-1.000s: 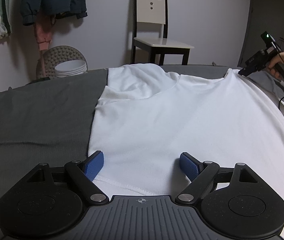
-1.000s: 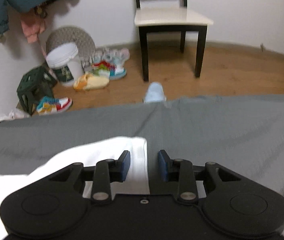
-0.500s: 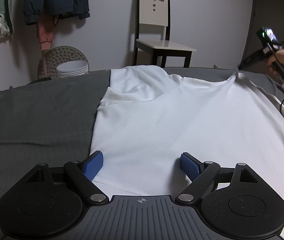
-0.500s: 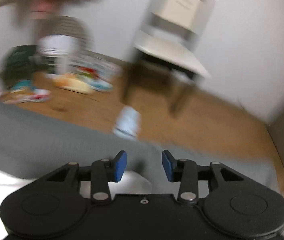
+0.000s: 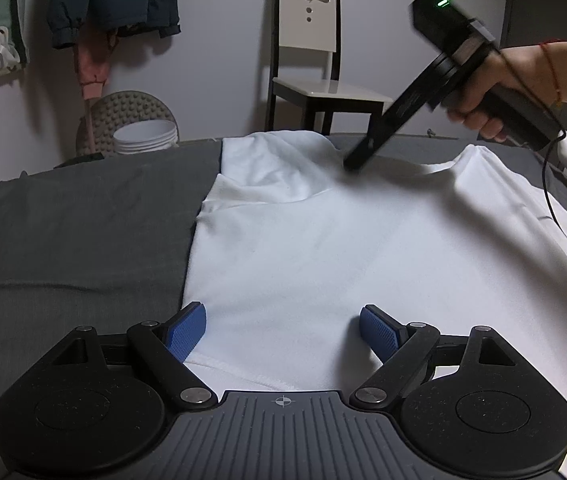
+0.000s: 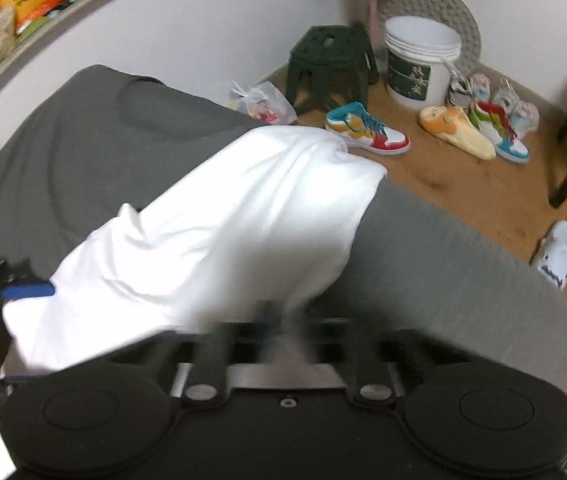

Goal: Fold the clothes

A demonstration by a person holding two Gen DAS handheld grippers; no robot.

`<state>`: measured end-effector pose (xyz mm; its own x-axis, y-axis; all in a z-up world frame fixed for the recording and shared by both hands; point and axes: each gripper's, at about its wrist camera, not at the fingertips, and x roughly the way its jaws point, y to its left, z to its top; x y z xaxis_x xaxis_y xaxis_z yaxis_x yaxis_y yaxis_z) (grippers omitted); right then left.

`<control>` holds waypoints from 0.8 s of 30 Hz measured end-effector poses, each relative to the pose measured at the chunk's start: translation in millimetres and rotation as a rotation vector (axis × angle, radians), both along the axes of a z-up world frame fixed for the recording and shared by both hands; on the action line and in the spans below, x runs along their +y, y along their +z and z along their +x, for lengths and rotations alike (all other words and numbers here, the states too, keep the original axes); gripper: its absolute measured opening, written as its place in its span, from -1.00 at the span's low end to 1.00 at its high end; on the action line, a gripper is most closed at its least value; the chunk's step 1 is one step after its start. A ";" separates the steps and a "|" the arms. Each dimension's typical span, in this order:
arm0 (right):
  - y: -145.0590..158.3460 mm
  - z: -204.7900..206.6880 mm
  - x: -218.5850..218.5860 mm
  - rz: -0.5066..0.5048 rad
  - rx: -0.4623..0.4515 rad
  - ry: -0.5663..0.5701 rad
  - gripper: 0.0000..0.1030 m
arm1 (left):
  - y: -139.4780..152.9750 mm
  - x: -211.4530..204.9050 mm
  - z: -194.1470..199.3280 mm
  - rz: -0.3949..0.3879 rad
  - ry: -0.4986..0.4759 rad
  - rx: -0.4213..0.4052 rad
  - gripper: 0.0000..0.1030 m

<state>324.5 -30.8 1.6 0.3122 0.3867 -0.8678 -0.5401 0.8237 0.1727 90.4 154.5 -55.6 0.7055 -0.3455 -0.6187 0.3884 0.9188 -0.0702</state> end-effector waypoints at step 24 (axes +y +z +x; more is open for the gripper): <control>41.8 -50.7 -274.0 -0.206 -0.131 -0.546 -0.14 | 1.6 -2.5 0.4 0.011 0.013 0.007 0.65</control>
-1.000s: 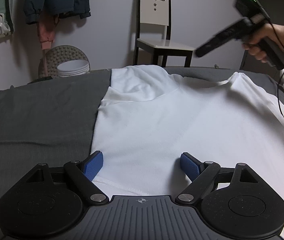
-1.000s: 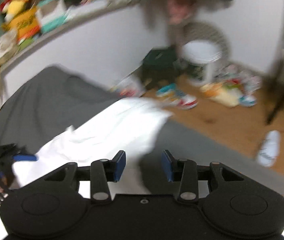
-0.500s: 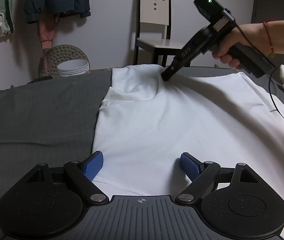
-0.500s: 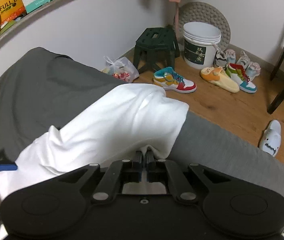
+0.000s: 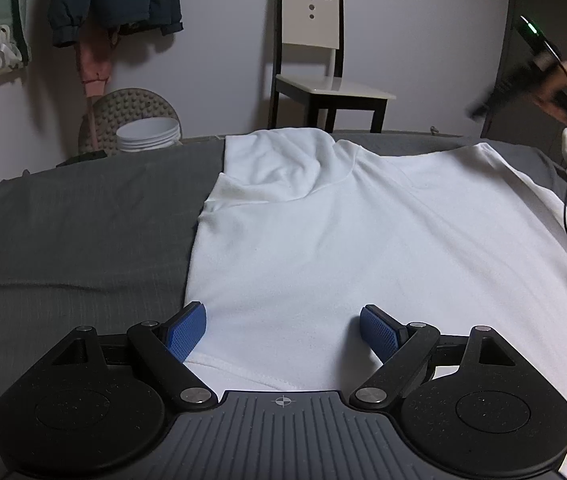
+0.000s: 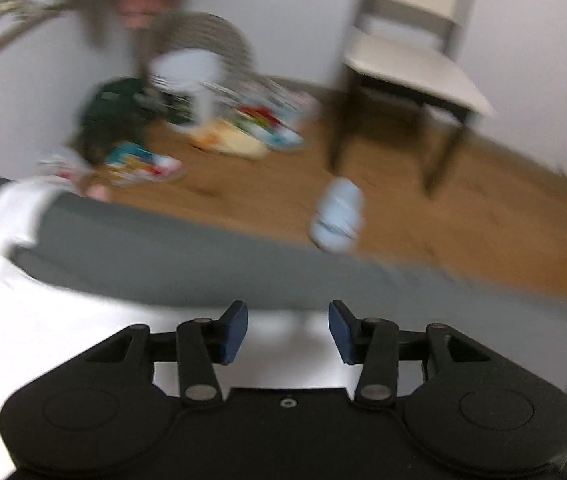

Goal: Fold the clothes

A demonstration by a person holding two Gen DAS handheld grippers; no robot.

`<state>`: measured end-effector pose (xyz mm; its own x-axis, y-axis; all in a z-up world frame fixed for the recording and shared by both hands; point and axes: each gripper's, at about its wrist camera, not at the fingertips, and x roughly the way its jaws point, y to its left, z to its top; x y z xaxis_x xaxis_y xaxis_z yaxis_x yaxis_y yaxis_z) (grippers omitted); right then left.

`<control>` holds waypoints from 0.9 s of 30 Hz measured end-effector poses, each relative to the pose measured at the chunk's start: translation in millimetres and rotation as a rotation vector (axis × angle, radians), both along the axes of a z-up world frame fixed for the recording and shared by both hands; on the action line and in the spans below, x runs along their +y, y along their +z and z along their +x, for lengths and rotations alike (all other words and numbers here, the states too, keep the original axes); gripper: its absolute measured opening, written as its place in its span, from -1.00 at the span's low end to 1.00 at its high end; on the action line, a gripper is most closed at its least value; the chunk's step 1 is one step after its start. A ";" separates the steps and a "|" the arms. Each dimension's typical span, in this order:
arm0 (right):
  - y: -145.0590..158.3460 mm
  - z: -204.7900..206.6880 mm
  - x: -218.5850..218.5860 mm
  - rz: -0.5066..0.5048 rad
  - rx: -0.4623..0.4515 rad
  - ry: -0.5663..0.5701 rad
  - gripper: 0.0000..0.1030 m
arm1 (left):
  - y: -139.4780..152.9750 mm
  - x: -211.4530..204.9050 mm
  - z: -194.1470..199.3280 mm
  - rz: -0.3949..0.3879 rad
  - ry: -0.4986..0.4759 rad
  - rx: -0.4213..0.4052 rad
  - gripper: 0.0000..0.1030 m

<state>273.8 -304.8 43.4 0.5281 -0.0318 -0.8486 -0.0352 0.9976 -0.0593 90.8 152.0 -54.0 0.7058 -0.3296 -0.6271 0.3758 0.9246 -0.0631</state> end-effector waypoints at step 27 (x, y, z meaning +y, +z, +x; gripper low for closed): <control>14.2 -185.3 -57.0 0.217 0.004 -0.202 -0.19 | 4.2 -4.1 -5.1 0.035 0.009 -0.005 0.66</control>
<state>88.5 -361.8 57.6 0.5262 0.0467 -0.8491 0.1651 0.9739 0.1559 85.8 147.9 -49.8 0.7119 -0.3008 -0.6346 0.3673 0.9297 -0.0287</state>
